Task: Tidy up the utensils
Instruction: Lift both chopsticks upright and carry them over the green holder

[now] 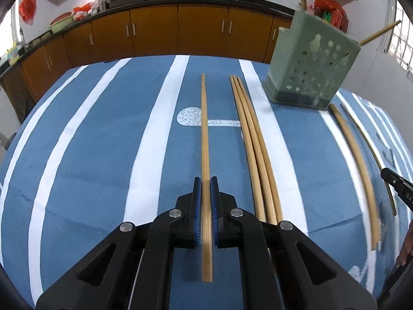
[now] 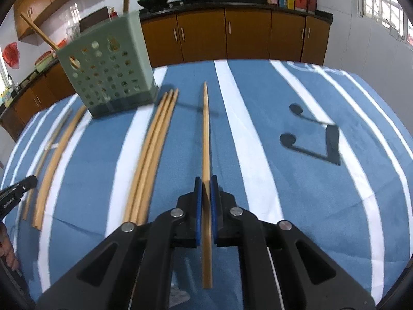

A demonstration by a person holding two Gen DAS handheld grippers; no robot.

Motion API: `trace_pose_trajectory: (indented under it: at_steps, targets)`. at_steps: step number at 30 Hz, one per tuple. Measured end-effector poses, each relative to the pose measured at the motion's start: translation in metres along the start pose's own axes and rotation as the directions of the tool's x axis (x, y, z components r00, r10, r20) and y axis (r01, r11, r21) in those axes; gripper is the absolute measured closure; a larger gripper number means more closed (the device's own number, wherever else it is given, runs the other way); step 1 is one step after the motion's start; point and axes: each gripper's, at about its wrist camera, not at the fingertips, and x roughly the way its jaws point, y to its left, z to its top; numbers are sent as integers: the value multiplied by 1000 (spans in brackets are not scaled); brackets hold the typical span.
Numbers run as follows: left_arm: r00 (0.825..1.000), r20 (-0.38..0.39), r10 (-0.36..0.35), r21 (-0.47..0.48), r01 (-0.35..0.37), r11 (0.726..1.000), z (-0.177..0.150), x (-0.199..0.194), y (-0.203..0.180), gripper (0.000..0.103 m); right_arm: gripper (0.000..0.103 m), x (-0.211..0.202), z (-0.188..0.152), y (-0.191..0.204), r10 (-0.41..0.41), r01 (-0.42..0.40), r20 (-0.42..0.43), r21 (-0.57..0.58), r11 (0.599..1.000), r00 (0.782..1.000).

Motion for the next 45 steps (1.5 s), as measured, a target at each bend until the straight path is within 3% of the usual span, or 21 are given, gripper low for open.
trace_pose_trajectory:
  at_steps: [13,19,28,34,40,45]
  targets:
    - [989,144,-42,-11,45,999,28,-59,7,96,95,-61,25,-11,35,-39,164,24,999,986]
    - [971,231,-66,-13,71,997,47,-88,5,96,95,-89,42,-13,50,-60,268,31,998,962]
    - [950,300,-87,-1,92,996,64,-113,3,96,96,-110,59,-12,67,-80,340,22,997,938]
    - [928,353,-120,43,112,993,79,-141,-1,96,96,-140,85,-10,149,-161,377,-1,987,914]
    - [890,416,-184,80,166,983,97,-171,-14,96,96,-178,113,-5,287,-304,425,-28,952,858]
    - [847,480,-226,97,205,974,116,-187,-36,96,96,-202,135,18,310,-317,505,-75,945,805]
